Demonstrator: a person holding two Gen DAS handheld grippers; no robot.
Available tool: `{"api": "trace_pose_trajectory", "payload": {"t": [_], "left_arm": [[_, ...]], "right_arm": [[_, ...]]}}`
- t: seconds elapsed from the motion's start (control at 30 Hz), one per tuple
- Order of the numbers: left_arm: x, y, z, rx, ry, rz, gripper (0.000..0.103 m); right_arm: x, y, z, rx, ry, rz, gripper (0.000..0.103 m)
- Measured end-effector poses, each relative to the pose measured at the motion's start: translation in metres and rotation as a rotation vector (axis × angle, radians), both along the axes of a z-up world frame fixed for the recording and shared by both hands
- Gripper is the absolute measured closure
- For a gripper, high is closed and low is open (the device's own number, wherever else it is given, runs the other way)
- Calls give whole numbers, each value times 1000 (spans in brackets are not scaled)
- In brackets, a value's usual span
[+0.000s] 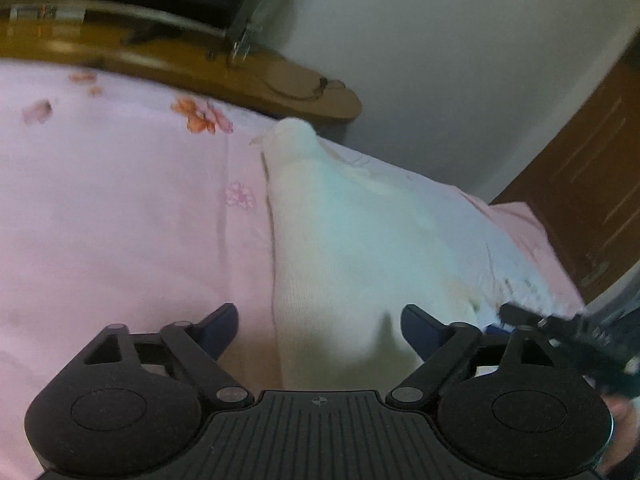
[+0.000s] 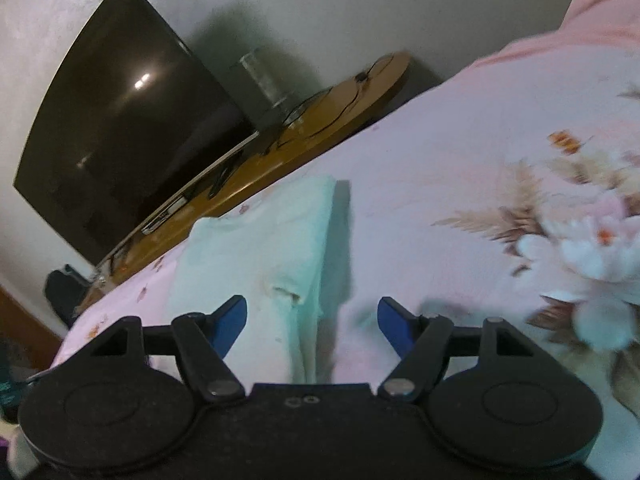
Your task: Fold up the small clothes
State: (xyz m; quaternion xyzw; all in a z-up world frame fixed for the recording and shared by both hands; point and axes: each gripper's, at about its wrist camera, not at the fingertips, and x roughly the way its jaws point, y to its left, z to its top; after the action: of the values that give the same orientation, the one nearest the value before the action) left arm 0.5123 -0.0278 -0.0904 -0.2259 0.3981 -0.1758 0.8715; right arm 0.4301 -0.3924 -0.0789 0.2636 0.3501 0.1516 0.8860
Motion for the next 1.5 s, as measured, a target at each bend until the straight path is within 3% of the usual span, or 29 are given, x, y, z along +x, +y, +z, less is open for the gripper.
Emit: {"api": "trace_pose_trajectory", "payload": {"t": [0.13,0.27,0.4,0.47,0.5,0.6,0.77,0.9,0.97,1.0,1.17,1.23,1.5], "left_arm": [[18,3,-15,-75,34,5,15],[28,4,-22,-120,32,8,15],[35,-6,-19,-54,25,-22,16],[36,-10,-13,-13,33,-62,34],[37,-9,-13,-34,52,-80,40],[40,-5,-17,-67,59,-84,40],[47,9,-27,-193,85,-58,40],[50,9,-34,-230,76,-61,40],[54,6,-34,-224,71,-50,41],[55,5,-34,-204,67,-42,50],[51,-9,-24,-111,32,-43,60],[52,-7,-21,-123,31,-35,65],[44,4,7,-152,-11,-54,68]], "right_arm": [[22,8,-16,43,52,45,31],[33,18,-22,33,48,83,31],[42,34,-18,-5,52,122,31],[44,43,-15,-44,50,155,36],[44,46,-14,-52,57,178,41],[43,42,-14,-45,76,207,46],[56,26,-20,59,102,233,45],[60,18,-24,116,108,252,45],[64,21,-27,145,97,232,49],[65,23,-28,134,85,220,53],[56,29,-27,81,36,184,64],[55,31,-23,70,31,177,67],[48,42,8,24,-32,195,70]]}}
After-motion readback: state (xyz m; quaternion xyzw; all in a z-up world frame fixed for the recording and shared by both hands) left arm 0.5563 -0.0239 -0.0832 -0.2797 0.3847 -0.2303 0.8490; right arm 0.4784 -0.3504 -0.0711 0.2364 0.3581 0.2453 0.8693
